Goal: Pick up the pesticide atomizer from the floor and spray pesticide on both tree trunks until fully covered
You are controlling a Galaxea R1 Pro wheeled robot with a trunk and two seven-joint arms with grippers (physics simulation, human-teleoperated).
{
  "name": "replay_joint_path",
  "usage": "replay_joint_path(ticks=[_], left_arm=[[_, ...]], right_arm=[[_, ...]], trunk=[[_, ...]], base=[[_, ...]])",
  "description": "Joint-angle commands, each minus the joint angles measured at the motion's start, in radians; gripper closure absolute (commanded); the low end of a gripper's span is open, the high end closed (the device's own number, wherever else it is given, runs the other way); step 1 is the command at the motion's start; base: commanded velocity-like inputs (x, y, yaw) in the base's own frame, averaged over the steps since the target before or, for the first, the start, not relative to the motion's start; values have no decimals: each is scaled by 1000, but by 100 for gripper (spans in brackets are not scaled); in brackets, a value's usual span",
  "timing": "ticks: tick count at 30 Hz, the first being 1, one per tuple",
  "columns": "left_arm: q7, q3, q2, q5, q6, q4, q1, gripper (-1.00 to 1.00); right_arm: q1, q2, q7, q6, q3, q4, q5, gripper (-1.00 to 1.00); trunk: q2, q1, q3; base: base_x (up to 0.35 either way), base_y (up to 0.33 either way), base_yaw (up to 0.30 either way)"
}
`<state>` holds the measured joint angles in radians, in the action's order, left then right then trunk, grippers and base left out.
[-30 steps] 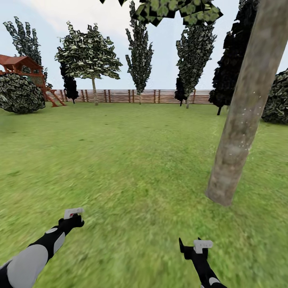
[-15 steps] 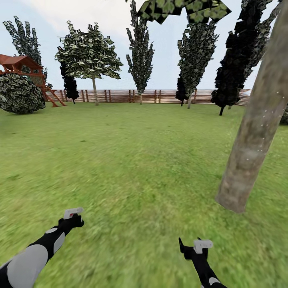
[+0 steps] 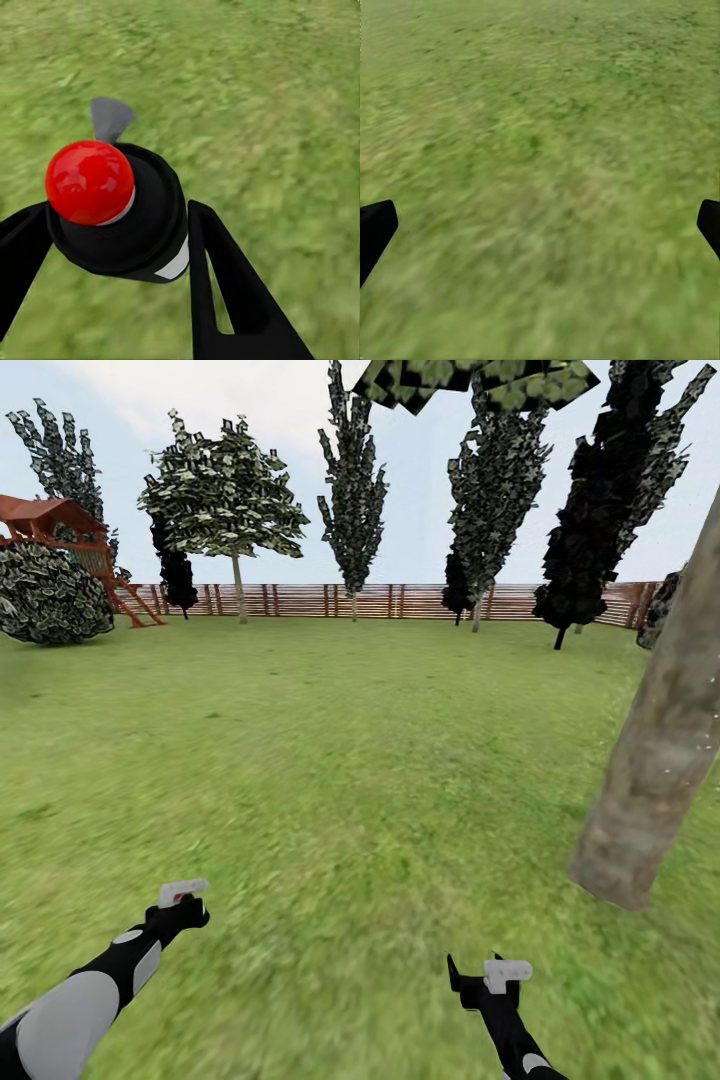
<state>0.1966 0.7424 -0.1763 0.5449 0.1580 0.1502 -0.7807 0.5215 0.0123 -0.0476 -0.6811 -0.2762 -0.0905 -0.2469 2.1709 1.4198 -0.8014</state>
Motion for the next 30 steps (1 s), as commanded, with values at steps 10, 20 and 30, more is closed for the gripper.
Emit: replay_joint_path(ticks=[10,20,30], left_arm=[[1,0,0,0,0,0,0,100],[1,0,0,0,0,0,0,100],[1,0,3,0,0,0,0,100]], right_arm=[[0,0,0,0,0,0,0,-100],[0,0,0,0,0,0,0,-100],[0,0,0,0,0,0,0,-100]], trunk=[[0,0,0],[0,0,0],[0,0,0]], base=[[211,255,0],[207,256,0],[206,257,0]])
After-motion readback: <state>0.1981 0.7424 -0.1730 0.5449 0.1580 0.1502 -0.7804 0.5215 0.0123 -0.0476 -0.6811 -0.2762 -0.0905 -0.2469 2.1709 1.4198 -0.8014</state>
